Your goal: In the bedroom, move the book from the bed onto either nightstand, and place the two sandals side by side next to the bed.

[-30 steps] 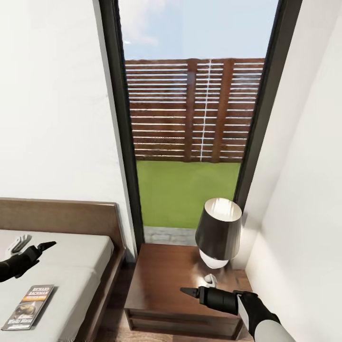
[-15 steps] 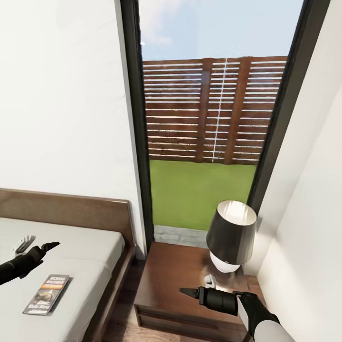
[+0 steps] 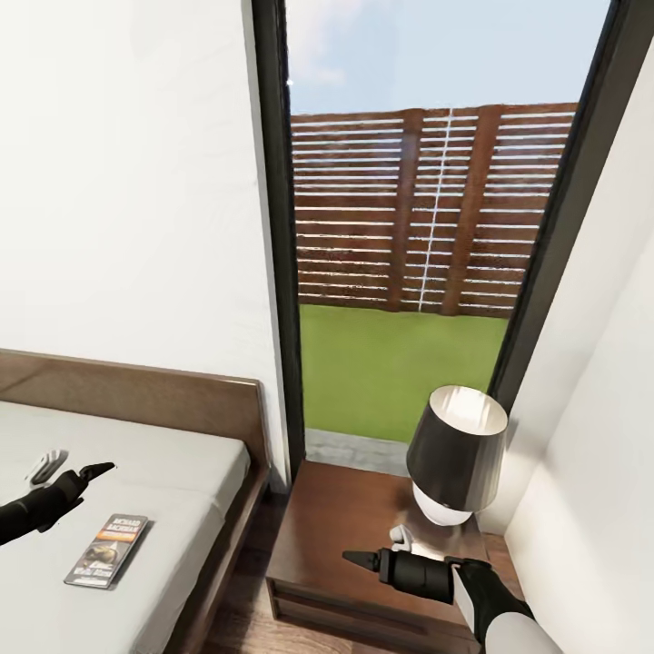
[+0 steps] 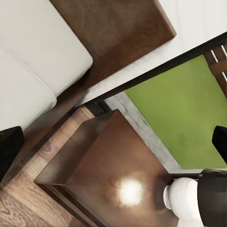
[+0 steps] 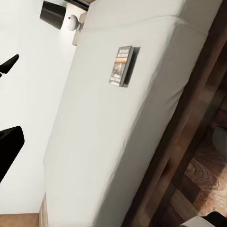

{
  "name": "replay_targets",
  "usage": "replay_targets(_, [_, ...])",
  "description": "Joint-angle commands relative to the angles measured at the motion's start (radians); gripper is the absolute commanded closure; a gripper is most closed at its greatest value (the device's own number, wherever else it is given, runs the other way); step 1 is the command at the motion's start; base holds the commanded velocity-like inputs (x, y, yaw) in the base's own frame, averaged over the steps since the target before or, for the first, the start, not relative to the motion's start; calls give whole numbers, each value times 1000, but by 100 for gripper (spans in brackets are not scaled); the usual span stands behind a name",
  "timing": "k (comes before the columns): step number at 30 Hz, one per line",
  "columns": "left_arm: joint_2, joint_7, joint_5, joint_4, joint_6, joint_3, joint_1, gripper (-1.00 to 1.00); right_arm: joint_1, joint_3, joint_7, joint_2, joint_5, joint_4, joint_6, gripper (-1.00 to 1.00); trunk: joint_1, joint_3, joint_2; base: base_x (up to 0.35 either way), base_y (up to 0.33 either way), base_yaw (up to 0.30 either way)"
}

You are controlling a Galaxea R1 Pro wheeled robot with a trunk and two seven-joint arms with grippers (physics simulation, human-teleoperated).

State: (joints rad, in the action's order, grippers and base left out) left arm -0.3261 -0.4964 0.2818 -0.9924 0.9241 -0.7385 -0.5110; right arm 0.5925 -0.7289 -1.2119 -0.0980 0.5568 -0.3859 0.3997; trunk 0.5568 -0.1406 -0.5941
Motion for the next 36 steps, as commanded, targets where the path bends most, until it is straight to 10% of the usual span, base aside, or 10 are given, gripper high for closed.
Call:
replay_targets(1, [4,-5,-3,12,6,-2,-1,-100,1,-9,-5,-2,8,-2,10,-100,0,-2,-2,0,0,2])
replay_targets(36, [7,-5,-1,20,5,-1,-1,-100,1,-9,-5,-3,8,-2,10,-100,0,-2,-2,0,0,0])
